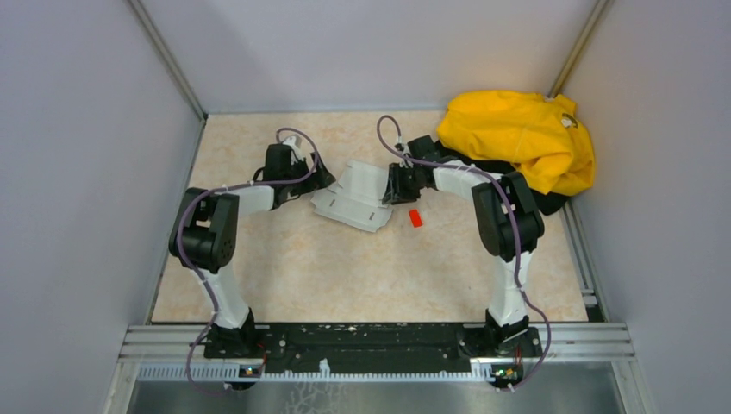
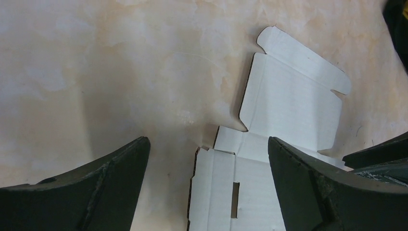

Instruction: Fold the paper box

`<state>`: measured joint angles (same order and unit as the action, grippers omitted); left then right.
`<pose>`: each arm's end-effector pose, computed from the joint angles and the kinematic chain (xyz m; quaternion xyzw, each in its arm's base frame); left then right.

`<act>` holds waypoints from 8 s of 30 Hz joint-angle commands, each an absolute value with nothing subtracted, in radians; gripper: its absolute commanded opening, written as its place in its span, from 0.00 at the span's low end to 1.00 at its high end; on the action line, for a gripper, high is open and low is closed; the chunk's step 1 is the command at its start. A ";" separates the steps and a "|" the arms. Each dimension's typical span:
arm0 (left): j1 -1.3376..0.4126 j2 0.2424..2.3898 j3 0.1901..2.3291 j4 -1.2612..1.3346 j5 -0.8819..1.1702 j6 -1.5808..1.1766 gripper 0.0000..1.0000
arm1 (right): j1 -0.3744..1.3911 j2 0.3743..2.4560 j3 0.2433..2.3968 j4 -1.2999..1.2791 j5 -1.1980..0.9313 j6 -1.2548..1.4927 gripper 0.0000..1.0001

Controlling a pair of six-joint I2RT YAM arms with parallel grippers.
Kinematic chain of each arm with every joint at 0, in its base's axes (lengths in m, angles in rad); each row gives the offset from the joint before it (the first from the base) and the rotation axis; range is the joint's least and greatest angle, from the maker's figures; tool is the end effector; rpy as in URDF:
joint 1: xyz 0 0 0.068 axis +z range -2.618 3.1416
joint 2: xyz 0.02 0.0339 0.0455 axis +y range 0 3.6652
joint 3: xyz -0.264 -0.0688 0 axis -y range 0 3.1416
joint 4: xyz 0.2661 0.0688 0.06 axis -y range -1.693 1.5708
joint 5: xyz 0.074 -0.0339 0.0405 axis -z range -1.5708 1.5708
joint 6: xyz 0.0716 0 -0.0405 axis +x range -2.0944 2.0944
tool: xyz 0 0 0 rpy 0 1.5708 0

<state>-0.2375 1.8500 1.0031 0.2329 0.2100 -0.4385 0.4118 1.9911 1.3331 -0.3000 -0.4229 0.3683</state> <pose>0.4160 -0.1161 0.1247 -0.0406 0.8832 -0.2396 0.4011 0.4053 0.2091 0.1253 -0.0836 0.9306 0.2972 0.1967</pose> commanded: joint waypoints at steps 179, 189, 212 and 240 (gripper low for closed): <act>-0.373 2.025 1.286 -0.021 0.297 -0.229 0.22 | 0.471 2.087 1.629 -0.494 -0.123 0.189 0.33; -0.377 2.017 1.263 -0.023 0.278 -0.225 0.22 | 0.471 2.061 1.618 -0.492 -0.095 0.218 0.34; -0.377 2.013 1.233 -0.017 0.258 -0.227 0.21 | 0.468 2.003 1.573 -0.493 -0.068 0.233 0.34; -0.378 2.016 1.228 -0.012 0.275 -0.236 0.20 | 0.472 2.045 1.569 -0.445 -0.166 0.272 0.34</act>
